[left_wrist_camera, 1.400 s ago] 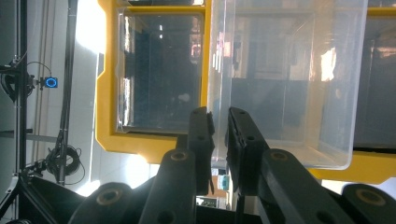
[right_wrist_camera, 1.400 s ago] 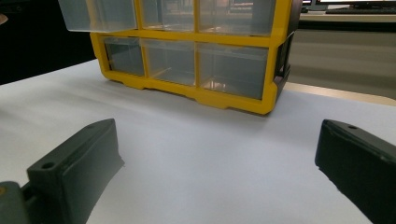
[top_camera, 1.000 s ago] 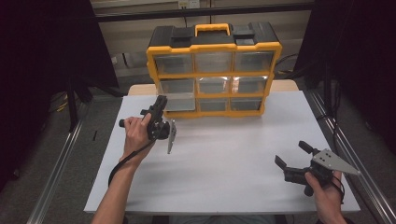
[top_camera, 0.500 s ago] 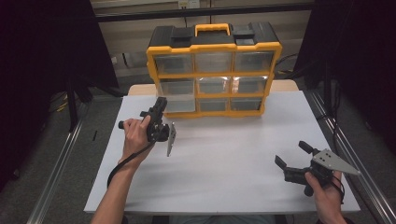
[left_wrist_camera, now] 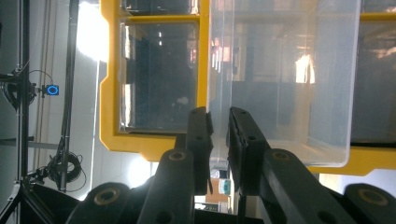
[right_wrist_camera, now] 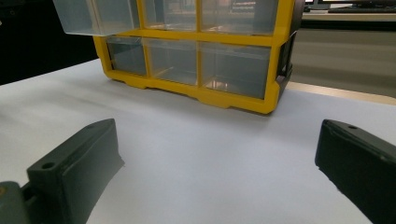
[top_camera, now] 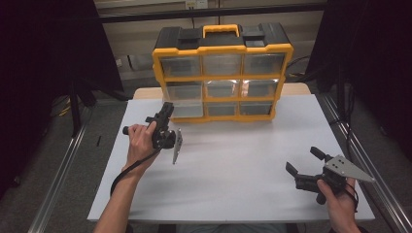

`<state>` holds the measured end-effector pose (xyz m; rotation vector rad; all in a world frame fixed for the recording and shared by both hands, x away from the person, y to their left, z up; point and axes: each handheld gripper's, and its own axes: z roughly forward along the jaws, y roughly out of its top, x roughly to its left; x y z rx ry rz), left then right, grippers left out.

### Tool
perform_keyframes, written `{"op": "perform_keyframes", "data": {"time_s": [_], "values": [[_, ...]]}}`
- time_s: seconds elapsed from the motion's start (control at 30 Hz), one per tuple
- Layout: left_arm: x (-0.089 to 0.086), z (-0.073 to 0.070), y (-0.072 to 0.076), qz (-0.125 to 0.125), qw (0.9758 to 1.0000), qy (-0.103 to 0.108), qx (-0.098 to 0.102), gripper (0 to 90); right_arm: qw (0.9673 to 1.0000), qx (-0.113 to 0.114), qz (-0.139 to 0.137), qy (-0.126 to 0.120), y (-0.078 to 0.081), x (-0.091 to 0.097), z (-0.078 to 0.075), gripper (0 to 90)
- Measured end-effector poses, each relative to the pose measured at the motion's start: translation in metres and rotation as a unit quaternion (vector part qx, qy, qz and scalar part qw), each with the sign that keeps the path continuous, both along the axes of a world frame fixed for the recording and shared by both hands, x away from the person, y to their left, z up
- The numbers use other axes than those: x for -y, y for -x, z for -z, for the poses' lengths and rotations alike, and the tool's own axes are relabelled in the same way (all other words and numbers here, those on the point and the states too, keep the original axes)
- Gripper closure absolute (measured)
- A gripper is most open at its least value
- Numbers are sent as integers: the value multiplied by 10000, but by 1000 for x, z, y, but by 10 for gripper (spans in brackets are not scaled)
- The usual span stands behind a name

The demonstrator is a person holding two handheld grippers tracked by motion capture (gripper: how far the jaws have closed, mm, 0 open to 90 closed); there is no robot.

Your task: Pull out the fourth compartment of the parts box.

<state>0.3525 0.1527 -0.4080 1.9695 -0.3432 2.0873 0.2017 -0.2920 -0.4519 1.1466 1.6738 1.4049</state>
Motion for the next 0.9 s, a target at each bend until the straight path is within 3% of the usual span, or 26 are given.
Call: {"op": "perform_keyframes", "data": {"time_s": [0.23,0.37,0.63,0.8,0.87,0.9], "values": [[0,0,1,-31,10000,-6,48,796,10000,-32,-18,3,0,1,0,0],[-1,1,1,-35,9999,96,6,793,10000,-3,-42,8,0,0,0,0],[-2,1,1,144,9996,233,-41,792,10000,-42,-12,-16,-1,1,1,0],[-1,1,0,162,9989,434,-82,742,10000,-50,10,-22,-2,3,2,0],[-1,2,0,208,9972,672,-252,722,9999,-70,40,-64,-2,3,3,0],[-1,2,-1,195,9974,643,-260,705,9999,-73,32,-76,-2,4,3,0]]}}
